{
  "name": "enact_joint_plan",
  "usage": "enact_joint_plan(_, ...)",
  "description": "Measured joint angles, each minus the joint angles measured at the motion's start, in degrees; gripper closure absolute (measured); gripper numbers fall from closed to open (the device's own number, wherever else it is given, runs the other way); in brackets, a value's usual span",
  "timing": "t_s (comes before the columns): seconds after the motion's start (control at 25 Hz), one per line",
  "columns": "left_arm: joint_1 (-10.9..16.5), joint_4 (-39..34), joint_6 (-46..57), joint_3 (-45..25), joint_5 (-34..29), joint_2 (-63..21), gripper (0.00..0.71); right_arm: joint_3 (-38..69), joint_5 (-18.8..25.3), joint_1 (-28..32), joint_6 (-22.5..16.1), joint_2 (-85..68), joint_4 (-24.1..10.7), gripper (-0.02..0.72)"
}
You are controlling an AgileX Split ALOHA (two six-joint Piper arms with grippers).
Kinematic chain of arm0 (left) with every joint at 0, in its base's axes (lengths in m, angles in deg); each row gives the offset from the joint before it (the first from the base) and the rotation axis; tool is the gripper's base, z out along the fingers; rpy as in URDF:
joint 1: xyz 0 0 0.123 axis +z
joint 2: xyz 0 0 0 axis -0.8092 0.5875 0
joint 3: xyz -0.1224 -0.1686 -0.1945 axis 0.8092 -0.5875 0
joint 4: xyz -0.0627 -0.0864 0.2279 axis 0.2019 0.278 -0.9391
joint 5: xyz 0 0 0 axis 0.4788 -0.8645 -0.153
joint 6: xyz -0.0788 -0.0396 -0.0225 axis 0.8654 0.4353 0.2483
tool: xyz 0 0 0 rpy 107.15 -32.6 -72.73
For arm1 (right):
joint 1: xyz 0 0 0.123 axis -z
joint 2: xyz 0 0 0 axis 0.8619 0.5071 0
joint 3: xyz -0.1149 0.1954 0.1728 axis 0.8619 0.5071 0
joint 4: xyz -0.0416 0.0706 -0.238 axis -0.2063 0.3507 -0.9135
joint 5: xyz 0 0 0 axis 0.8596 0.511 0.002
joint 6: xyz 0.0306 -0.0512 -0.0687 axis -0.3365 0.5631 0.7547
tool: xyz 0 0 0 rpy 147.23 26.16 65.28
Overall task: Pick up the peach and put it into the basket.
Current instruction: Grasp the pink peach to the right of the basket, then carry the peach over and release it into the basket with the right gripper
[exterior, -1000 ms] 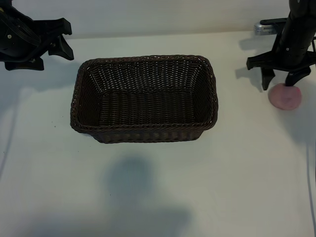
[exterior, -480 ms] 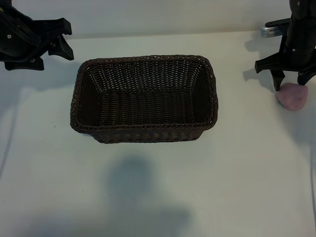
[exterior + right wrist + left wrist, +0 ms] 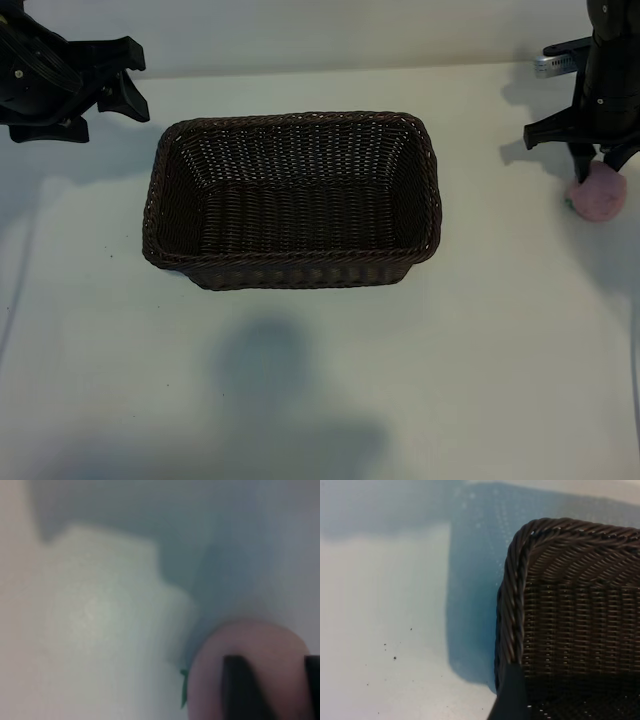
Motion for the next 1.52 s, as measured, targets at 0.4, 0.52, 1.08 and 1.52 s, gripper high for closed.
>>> enact_joint_plan(0.4,0.0,0.0,0.0,0.0,0.0,0.0,0.12,0.0,1.7,0.2,1.1,-1.0,0.1,0.662)
enact_joint_plan(0.52,0.0,0.0,0.0,0.0,0.0,0.0,0.12,0.2,3.3,0.4,1.7,-3.7,1.0,0.662)
enact_joint_plan(1.08,0.0,0.0,0.0,0.0,-0.1,0.0,0.12,0.4,3.4,-1.6,7.3,-15.1,9.4,0.662)
enact_joint_plan(1.52,0.0,0.0,0.0,0.0,-0.1,0.0,0.12,0.4,-3.0,-14.4,4.3,-16.4,16.6,0.662)
